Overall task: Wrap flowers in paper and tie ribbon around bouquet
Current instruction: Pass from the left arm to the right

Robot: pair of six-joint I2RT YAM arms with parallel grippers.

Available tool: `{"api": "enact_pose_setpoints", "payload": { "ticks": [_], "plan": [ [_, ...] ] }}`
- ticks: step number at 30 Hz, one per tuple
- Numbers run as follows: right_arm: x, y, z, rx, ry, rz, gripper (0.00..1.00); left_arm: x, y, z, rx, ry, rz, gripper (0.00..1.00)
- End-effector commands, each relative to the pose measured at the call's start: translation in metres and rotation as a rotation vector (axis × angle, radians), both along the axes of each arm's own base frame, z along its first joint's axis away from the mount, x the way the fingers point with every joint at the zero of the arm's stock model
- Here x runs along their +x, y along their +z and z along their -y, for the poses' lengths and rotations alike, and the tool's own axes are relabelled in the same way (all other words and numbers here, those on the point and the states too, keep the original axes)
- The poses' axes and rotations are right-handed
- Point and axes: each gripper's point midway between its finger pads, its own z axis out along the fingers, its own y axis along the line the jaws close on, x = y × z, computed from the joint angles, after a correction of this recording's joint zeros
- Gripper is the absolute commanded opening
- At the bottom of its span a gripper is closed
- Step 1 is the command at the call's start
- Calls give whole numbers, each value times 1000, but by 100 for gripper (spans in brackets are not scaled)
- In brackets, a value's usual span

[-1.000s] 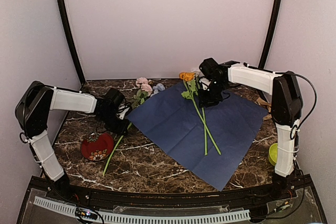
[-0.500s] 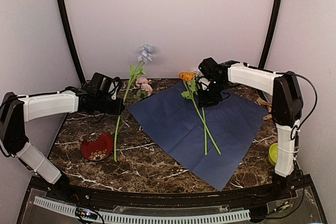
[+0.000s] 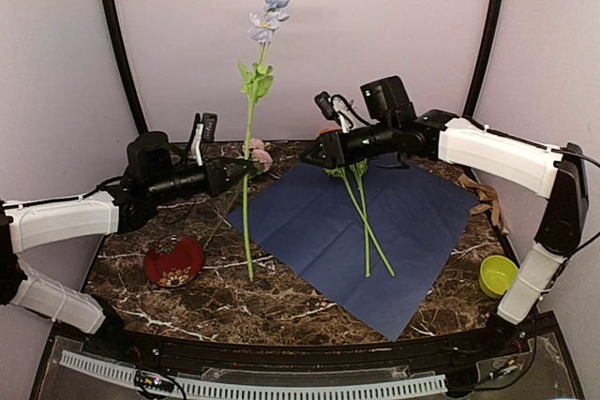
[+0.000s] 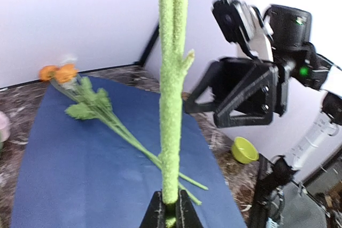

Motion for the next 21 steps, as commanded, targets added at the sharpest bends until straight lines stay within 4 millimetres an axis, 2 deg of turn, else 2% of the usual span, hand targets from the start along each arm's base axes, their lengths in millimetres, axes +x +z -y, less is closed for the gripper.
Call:
{"api": "enact_pose_setpoints", "payload": {
  "ticks": [1, 3, 6, 15, 17, 21],
  "plan": [
    [-47, 110, -31, 459, 259, 170, 47, -50, 59, 47, -150, -292, 170, 0],
    [-54, 122, -33, 509, 278, 179, 47, -56, 67, 52, -195, -330, 176, 0],
    [-58, 128, -39, 558, 290, 159, 47, -60, 73, 61, -232, -365, 176, 0],
    [-70, 124, -54, 577, 338, 130, 43, -64, 69, 83, -280, -420, 138, 0],
    [-69, 120, -55, 567, 330, 119, 32, -65, 67, 85, -278, -424, 137, 0],
    [-67, 117, -54, 556, 309, 109, 0, -65, 67, 84, -271, -413, 143, 0]
  ]
}}
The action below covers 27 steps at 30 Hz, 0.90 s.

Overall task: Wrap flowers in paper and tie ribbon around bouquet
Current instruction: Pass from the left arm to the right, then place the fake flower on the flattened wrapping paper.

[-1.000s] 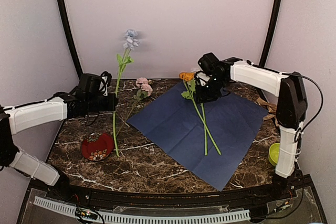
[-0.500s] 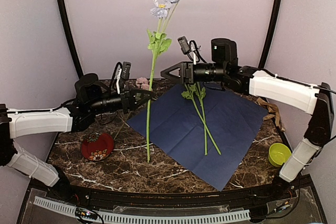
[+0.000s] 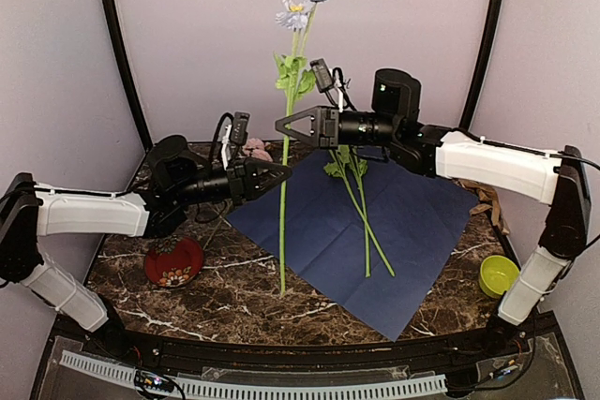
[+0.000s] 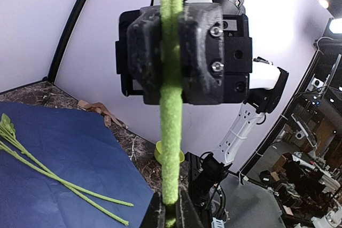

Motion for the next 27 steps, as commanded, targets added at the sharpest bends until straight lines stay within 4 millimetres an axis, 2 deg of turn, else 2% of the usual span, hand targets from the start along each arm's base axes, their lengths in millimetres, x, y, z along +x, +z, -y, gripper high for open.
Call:
{"api": "enact_pose_setpoints", "payload": {
  "ticks": [1, 4, 5, 7, 8, 10, 14, 17, 21, 27],
  "plan": [
    [-3, 3, -1, 13, 1, 10, 0, -2, 26, -1, -48, 3, 62, 0],
    [4, 0, 2, -23, -38, -3, 0, 6, 16, -1, -2, 43, 41, 3],
    [5, -3, 3, -45, -40, -23, 0, 10, 10, -1, 23, 67, 23, 21],
    [20, -9, 8, -102, -122, -2, 0, 21, -4, -4, 80, 132, -7, 58],
    [27, -11, 12, -135, -161, -4, 0, 28, -12, -6, 118, 176, -22, 68],
    [47, -21, 25, -234, -279, -25, 0, 42, -29, -14, 213, 264, -47, 77],
    [103, -64, 81, -562, -640, -145, 0, 77, -66, -45, 471, 520, -116, 85],
    [117, -89, 114, -768, -763, -202, 0, 94, -95, -68, 694, 642, -171, 86],
    [127, -109, 132, -891, -812, -213, 0, 97, -120, -70, 827, 633, -202, 86],
    [153, -151, 155, -1026, -888, -263, 0, 97, -135, -71, 879, 629, -247, 86]
  ]
}}
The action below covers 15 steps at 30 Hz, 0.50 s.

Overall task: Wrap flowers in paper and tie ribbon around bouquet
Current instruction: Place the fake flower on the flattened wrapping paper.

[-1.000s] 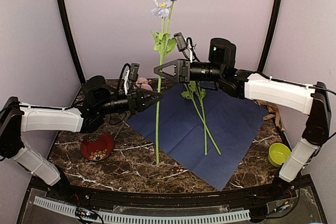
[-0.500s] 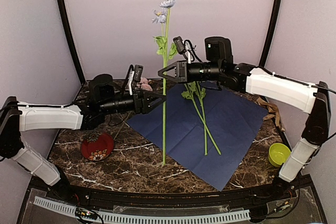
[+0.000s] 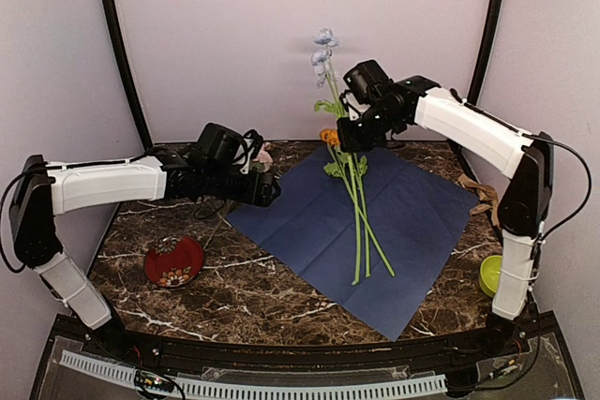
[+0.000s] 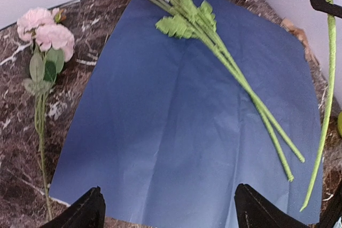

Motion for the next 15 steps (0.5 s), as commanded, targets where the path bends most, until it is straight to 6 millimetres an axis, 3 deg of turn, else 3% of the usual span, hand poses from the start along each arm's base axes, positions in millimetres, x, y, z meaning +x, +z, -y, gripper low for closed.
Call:
{"api": "enact_pose_setpoints", "payload": {
  "ticks": [1, 9, 15],
  "plan": [
    [14, -38, 32, -160, -80, -70, 0, -6, -18, -16, 113, 23, -60, 86],
    [41, -111, 39, -226, -90, -209, 0, -8, -29, -19, 161, 12, -84, 86],
    [59, -148, 41, -233, -98, -252, 0, -10, -36, -19, 168, 1, -98, 86]
  ]
}}
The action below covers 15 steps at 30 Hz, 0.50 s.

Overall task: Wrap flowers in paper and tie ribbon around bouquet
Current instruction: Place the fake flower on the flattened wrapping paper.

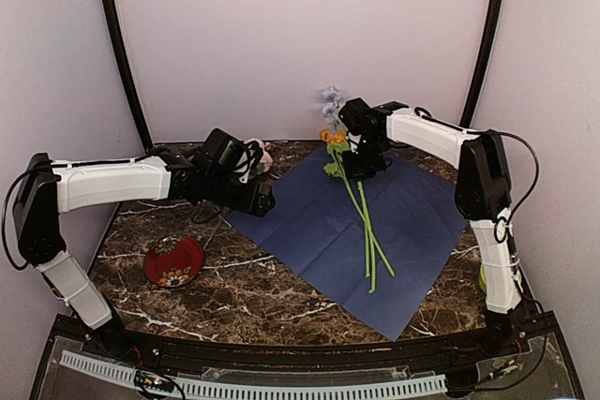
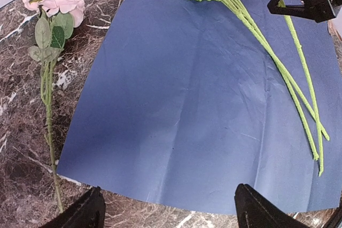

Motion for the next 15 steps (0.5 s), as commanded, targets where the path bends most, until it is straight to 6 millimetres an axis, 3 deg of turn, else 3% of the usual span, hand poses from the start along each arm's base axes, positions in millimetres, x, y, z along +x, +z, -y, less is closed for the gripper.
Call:
{"api": "enact_pose_setpoints", "payload": {
  "ticks": [1, 5, 8, 15],
  "plan": [
    [17, -7, -4, 18, 5, 11, 0, 1, 3, 0, 16, -13, 4, 86],
    [25, -23, 1, -8, -17, 6, 5, 1, -1, -4, 47, -3, 3, 86],
    [27, -29, 3, -13, -28, 4, 18, 1, -5, -9, 59, 10, -3, 85],
    [26, -19, 6, -17, -31, 20, 40, 10, -18, -34, 82, 53, -53, 83]
  ]
}}
